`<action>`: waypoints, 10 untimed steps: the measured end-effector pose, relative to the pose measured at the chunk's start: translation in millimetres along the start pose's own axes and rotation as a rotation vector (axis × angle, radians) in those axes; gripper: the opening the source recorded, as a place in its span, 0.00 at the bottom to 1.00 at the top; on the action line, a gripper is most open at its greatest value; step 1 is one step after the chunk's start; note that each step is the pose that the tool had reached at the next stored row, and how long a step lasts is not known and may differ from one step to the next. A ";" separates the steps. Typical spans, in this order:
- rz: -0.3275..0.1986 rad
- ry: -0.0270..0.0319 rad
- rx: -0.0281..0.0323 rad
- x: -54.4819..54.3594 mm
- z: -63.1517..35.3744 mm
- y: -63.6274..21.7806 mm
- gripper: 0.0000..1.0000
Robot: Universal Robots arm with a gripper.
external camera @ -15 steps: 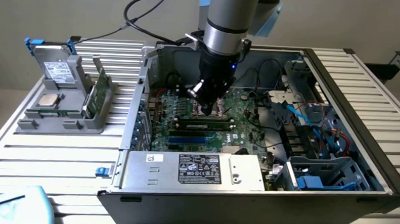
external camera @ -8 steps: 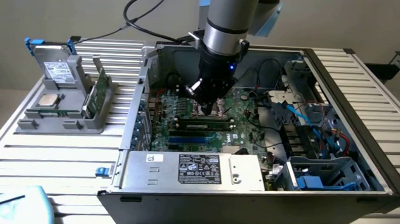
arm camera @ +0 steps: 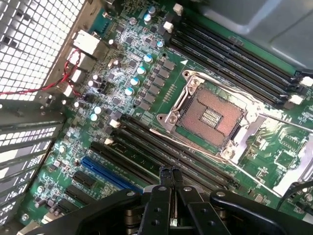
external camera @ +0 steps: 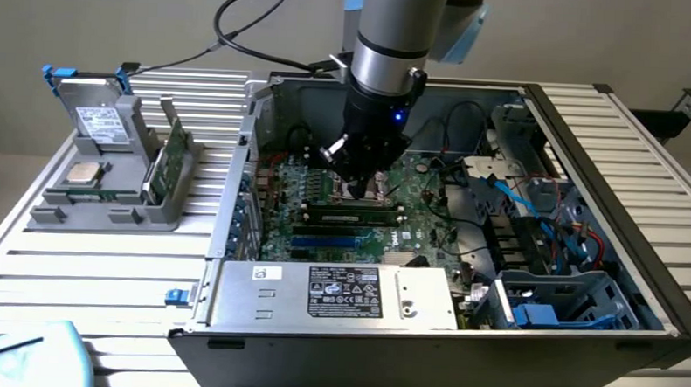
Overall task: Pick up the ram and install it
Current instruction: 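Press down the ram until it locks into place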
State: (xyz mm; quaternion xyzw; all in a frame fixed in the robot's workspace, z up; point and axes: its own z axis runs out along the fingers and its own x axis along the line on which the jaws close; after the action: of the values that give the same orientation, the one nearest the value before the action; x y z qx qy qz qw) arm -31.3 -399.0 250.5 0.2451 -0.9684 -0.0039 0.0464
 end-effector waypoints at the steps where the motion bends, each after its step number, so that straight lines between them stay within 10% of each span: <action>1: 0.009 0.0006 0.0035 0.0 0.0 0.0 0.11; 10: 0.083 0.0019 0.0386 0.0 0.0 0.0 0.11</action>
State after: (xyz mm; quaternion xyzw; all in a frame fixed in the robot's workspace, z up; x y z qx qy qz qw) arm -31.3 -399.0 250.5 0.2058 -0.9775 0.0170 0.0427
